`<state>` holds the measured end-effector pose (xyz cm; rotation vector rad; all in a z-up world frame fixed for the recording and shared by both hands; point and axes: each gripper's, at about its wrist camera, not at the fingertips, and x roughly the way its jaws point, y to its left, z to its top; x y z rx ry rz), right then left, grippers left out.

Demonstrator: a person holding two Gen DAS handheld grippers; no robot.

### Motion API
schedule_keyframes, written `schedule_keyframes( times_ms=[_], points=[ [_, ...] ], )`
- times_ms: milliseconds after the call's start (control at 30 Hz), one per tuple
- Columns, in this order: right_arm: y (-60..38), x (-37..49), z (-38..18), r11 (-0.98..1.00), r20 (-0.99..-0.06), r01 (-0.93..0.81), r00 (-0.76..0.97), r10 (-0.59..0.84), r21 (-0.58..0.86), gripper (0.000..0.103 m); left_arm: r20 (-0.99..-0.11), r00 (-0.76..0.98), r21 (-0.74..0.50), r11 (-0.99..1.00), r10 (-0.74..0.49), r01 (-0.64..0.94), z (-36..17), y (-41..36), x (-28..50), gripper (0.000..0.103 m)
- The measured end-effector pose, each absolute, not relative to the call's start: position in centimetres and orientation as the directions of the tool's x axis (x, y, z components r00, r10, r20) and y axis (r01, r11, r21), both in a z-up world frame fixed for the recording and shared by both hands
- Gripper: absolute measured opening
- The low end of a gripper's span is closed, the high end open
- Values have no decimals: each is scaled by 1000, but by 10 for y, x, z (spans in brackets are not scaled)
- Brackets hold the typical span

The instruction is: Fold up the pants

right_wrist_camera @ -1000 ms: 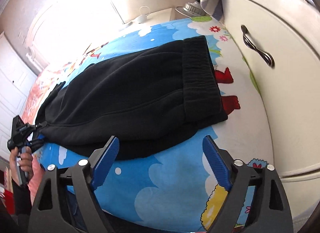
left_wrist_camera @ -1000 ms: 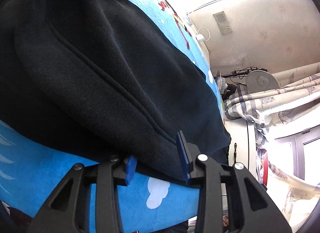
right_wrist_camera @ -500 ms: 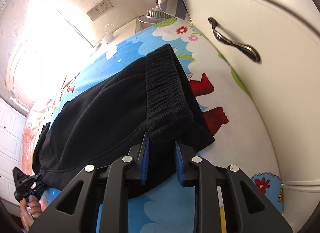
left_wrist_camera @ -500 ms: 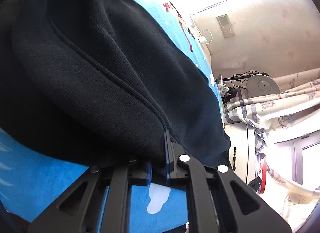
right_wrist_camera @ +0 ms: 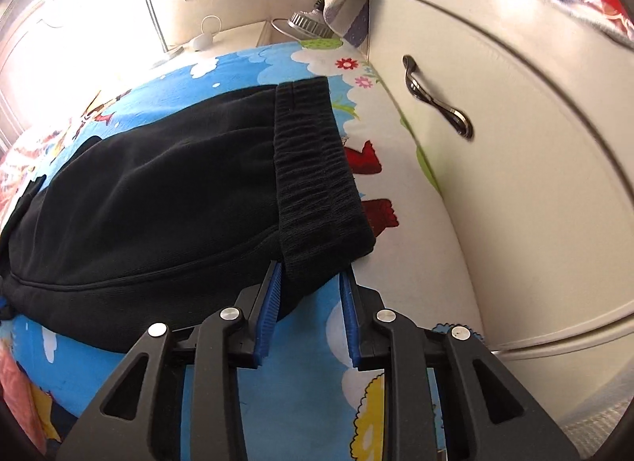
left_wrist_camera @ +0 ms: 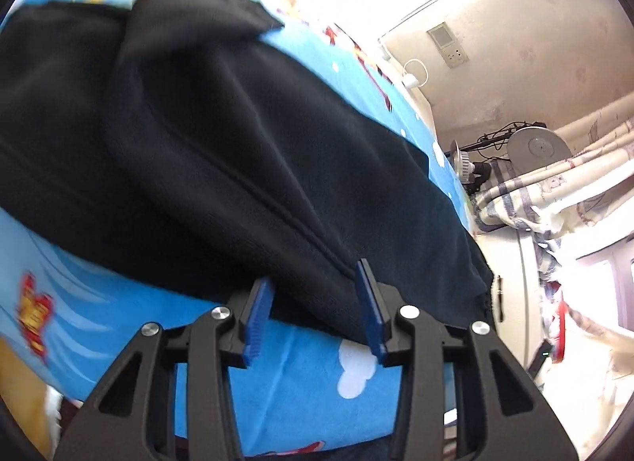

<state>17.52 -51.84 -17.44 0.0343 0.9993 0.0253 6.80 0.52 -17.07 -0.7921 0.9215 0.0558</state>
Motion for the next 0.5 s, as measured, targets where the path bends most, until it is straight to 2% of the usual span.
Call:
schedule_keyframes(
  times_ms=[33,67,100,200,300,333,400,433,467,500],
  points=[
    [-515,172,-167,1000,-827,-6,562,4,1,33,-759,619,-513,770,-200,-380,-159,10,70,51],
    [-510,167,-158,999,-803,-3,595,-37,-49,55,-790,607,-406,819,-91,-406,-147,16,75,60],
    [-505,164,-149,996,-772,-3,632,-71,-94,73,-809,587,-278,865,24,-418,-136,20,85,63],
    [-484,166,-133,989,-725,-75,688,-42,-128,80,-802,522,64,911,290,-408,-124,27,135,64],
    [-466,181,-138,988,-730,-118,683,9,-99,82,-791,420,337,890,445,-307,-146,28,201,66],
    [-457,188,-144,987,-742,-124,670,9,-100,82,-791,367,415,870,490,-267,-159,28,224,67],
    [-441,198,-159,983,-765,-155,644,24,-99,82,-816,269,481,859,512,-176,-192,31,258,66],
    [-433,202,-168,980,-779,-166,626,20,-108,82,-811,244,510,847,532,-151,-203,34,270,60],
    [-427,205,-177,977,-792,-172,611,5,-127,82,-804,237,525,838,546,-150,-204,39,276,37],
    [-422,206,-185,974,-802,-174,597,-14,-146,82,-803,220,523,832,553,-183,-199,47,277,8]
  ],
)
